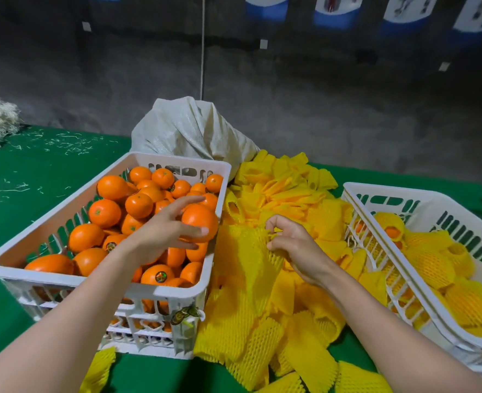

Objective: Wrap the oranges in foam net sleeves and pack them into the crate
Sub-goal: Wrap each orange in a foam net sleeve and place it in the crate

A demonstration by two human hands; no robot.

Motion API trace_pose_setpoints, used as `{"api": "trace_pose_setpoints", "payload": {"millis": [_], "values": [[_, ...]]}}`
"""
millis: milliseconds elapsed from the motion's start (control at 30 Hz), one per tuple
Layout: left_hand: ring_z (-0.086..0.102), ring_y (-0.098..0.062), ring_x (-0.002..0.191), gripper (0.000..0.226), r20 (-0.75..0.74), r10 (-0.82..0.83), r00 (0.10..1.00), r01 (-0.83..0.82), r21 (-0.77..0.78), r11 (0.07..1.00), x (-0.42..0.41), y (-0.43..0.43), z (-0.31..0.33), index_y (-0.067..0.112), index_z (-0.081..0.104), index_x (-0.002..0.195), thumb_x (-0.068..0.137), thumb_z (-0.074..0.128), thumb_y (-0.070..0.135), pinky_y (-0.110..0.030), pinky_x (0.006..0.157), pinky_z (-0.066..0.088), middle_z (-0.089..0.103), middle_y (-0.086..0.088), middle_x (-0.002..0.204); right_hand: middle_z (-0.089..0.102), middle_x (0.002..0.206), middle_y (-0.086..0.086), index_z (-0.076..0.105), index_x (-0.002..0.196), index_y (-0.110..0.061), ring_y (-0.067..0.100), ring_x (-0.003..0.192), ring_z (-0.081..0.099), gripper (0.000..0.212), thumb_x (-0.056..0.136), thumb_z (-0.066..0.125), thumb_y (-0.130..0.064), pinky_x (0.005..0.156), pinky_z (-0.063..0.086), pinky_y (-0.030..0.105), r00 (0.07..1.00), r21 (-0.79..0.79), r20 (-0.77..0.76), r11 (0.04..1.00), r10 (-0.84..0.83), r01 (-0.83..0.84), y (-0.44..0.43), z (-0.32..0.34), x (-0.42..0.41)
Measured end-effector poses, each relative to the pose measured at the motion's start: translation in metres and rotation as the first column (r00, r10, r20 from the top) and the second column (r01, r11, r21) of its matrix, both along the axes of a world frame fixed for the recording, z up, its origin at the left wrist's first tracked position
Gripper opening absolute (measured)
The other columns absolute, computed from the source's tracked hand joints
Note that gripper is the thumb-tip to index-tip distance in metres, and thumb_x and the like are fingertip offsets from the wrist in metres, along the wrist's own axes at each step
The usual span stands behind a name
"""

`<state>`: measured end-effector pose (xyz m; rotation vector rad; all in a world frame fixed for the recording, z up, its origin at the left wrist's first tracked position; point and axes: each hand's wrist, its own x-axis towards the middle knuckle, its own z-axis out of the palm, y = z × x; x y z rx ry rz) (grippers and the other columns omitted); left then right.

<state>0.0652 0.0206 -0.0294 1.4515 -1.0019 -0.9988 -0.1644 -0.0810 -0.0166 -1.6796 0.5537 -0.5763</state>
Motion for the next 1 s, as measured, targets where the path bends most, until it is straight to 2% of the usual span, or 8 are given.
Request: {"api": "trace_pose_setpoints", "payload": {"millis": [200, 400, 500, 600, 733, 833, 933, 1000], "values": [[0.067, -0.027, 0.103, 0.053, -0.269, -0.194, 0.943, 0.128, -0.246, 0.961, -0.054, 0.001, 0.028, 0.036, 0.061, 0.121, 0.074, 0.067, 0.013, -0.036, 0.073, 0.058, 0.057, -0.004, 0.128, 0.040, 0.063, 0.005, 0.042, 0.073, -0.013, 0.013, 0.054, 0.036, 0.017, 0.061, 0.047, -0.002, 0.049, 0.027, 0.028, 0.984, 0.203, 0.161, 0.973, 0.082, -0.114, 0.007, 0.013, -0.011], [0.068, -0.022, 0.076, 0.044, -0.537, -0.101, 0.838, -0.009, -0.199, 0.980, -0.119, -0.024, 0.025, 0.030, 0.062, 0.116, 0.071, 0.063, 0.026, -0.031, 0.064, 0.057, 0.070, -0.008, 0.093, 0.039, 0.068, 0.007, 0.042, 0.073, -0.010, 0.014, 0.058, 0.037, 0.017, 0.069, 0.045, 0.006, 0.053, 0.027, 0.028, 0.957, 0.260, 0.269, 0.948, 0.111, -0.183, 0.009, 0.019, -0.031], [0.069, -0.019, 0.070, 0.033, -0.531, -0.047, 0.846, -0.069, -0.196, 0.978, -0.144, -0.035, 0.016, 0.029, 0.066, 0.106, 0.073, 0.061, 0.030, -0.030, 0.056, 0.055, 0.070, -0.008, 0.085, 0.047, 0.058, -0.001, 0.045, 0.073, -0.013, 0.008, 0.049, 0.042, 0.026, 0.078, 0.048, 0.013, 0.048, 0.033, 0.021, 0.980, 0.158, 0.195, 0.985, 0.037, -0.069, 0.006, 0.016, -0.042], [0.071, -0.022, 0.081, 0.034, -0.537, -0.011, 0.844, -0.112, -0.196, 0.974, -0.157, -0.041, 0.006, 0.029, 0.068, 0.108, 0.074, 0.063, 0.029, -0.030, 0.058, 0.055, 0.073, -0.008, 0.095, 0.044, 0.057, 0.006, 0.046, 0.074, -0.014, 0.015, 0.050, 0.037, 0.030, 0.084, 0.047, 0.014, 0.049, 0.028, 0.028, 0.972, -0.022, 0.174, 0.986, -0.159, 0.166, 0.001, 0.007, -0.056], [0.070, -0.022, 0.091, 0.037, -0.591, -0.070, 0.804, -0.056, -0.193, 0.980, -0.172, -0.043, -0.006, 0.032, 0.066, 0.113, 0.076, 0.066, 0.034, -0.035, 0.064, 0.057, 0.071, -0.007, 0.109, 0.048, 0.065, -0.002, 0.045, 0.080, -0.013, 0.006, 0.058, 0.043, 0.014, 0.072, 0.057, -0.016, 0.052, 0.034, 0.027, 0.894, -0.156, 0.290, 0.905, -0.341, 0.396, -0.001, -0.004, -0.075], [0.067, -0.026, 0.103, 0.057, -0.500, -0.193, 0.844, 0.082, -0.235, 0.968, -0.179, -0.041, -0.014, 0.033, 0.058, 0.124, 0.071, 0.078, 0.021, -0.038, 0.076, 0.058, 0.067, -0.007, 0.118, 0.051, 0.072, -0.009, 0.045, 0.087, -0.012, -0.001, 0.062, 0.046, 0.029, 0.069, 0.054, -0.033, 0.057, 0.040, 0.025, 0.859, -0.200, 0.284, 0.850, -0.426, 0.488, 0.003, -0.013, -0.082], [0.067, -0.026, 0.100, 0.067, -0.461, -0.123, 0.879, 0.019, -0.223, 0.975, -0.186, -0.040, -0.014, 0.027, 0.053, 0.129, 0.067, 0.077, 0.012, -0.035, 0.078, 0.058, 0.066, -0.010, 0.117, 0.055, 0.069, -0.013, 0.040, 0.085, -0.021, 0.006, 0.061, 0.047, 0.020, 0.078, 0.059, -0.022, 0.054, 0.041, 0.037, 0.841, -0.237, 0.327, 0.824, -0.431, 0.514, 0.008, -0.024, -0.086], [0.066, -0.029, 0.098, 0.078, -0.550, -0.077, 0.832, -0.042, -0.202, 0.979, -0.191, -0.043, -0.014, 0.013, 0.048, 0.134, 0.063, 0.082, 0.016, -0.038, 0.081, 0.054, 0.066, -0.014, 0.113, 0.055, 0.068, -0.006, 0.038, 0.085, -0.025, 0.014, 0.055, 0.048, 0.027, 0.087, 0.061, -0.012, 0.049, 0.038, 0.042, 0.837, -0.294, 0.380, 0.806, -0.394, 0.513, 0.011, -0.031, -0.087]]}}
